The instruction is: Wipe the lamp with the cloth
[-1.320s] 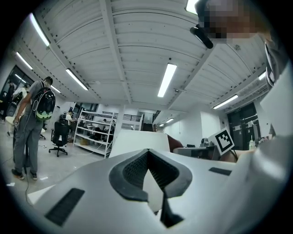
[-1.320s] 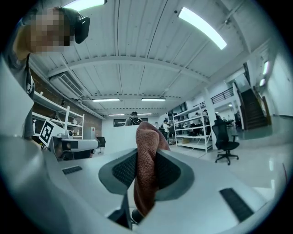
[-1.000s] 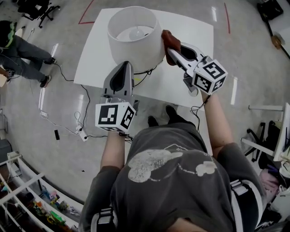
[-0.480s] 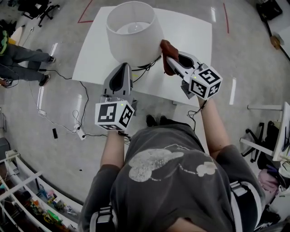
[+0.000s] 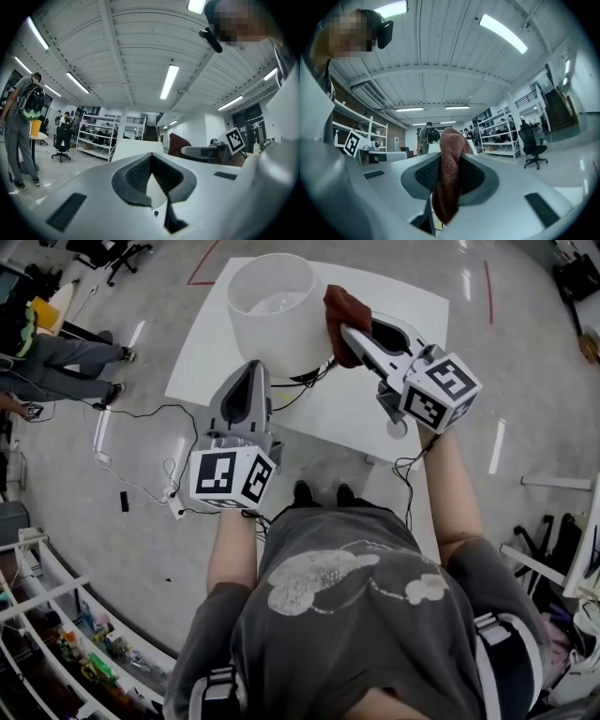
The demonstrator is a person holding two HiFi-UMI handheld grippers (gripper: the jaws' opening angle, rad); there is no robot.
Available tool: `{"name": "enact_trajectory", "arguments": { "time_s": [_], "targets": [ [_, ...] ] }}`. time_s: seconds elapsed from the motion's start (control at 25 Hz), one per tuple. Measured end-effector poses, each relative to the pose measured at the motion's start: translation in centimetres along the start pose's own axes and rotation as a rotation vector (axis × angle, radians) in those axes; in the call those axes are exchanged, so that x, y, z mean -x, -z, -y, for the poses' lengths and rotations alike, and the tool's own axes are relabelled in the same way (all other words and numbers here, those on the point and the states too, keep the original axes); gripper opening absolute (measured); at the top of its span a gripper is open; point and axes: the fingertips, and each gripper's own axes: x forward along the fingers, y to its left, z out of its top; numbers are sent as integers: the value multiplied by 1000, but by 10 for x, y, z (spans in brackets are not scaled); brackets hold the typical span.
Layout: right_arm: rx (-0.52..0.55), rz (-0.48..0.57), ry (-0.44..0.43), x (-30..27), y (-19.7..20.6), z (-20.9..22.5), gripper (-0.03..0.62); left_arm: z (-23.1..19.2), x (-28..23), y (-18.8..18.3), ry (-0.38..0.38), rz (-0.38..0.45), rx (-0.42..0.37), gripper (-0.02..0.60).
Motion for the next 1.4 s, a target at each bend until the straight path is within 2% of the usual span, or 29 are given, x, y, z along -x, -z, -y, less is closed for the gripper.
{"name": "enact_trajectory", "arguments": {
  "time_s": [0.2, 0.4, 0.6, 0.8, 1.08, 1.4],
  "targets": [
    [41, 38, -2, -22, -26, -16, 91, -16, 0, -16, 23, 33, -11, 8],
    [85, 12, 31, -39, -16, -36, 91, -34, -7, -10, 101, 6, 1, 8],
    [88, -37, 100, -46, 14, -52, 91, -51, -14, 2, 191, -33, 17, 8],
    [48, -116, 220, -38, 56, -61, 91, -59, -13, 21, 288, -77, 58, 8],
    [-23, -190, 335, -37, 108, -67, 91, -71, -7, 46, 366, -136, 95, 8],
    [-95, -217, 456, -29, 148, -86, 91, -86, 10, 68, 449, -197, 133, 8]
  ]
}}
